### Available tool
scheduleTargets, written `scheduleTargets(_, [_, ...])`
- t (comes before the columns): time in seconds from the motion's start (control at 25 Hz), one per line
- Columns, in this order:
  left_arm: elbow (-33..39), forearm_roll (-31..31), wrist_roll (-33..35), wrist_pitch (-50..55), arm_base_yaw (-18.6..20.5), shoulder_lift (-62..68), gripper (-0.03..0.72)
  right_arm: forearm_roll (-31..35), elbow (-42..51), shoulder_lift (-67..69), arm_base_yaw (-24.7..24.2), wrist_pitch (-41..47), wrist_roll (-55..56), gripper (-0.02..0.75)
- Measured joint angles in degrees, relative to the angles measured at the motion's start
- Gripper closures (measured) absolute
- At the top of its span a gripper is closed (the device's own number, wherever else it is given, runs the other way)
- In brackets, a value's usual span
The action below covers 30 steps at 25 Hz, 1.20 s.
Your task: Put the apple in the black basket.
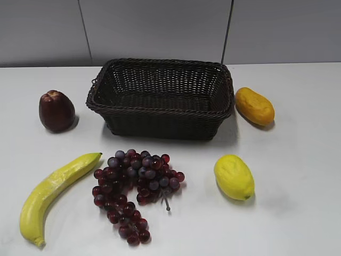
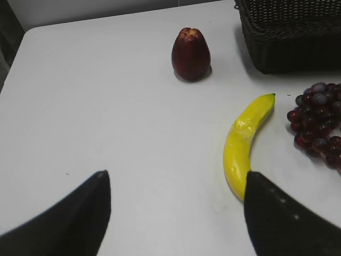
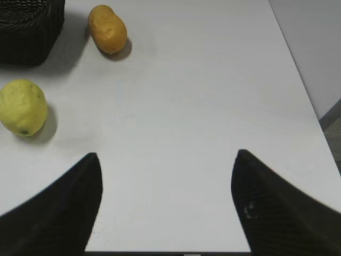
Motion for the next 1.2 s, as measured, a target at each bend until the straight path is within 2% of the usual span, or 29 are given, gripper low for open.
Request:
scheduleTargets(0.76, [-0.42,0.39,0.05,-0.41,0.0,0.44,0.115,0.0,0.0,0.0,0.0,0.0,-0.05,0.165])
scheduleTargets(1.04, [-6.69,0.39,0.05,-1.75,0.0,11.53,0.141,0.0,0.0,0.0,0.0,0.0,-0.05,0.165])
scheduleTargets(1.2, [-8.75,1.59,0.05,-7.59,0.0,19.67,0.158,0.0,0.0,0.0,0.0,0.0,-0.05,0.165])
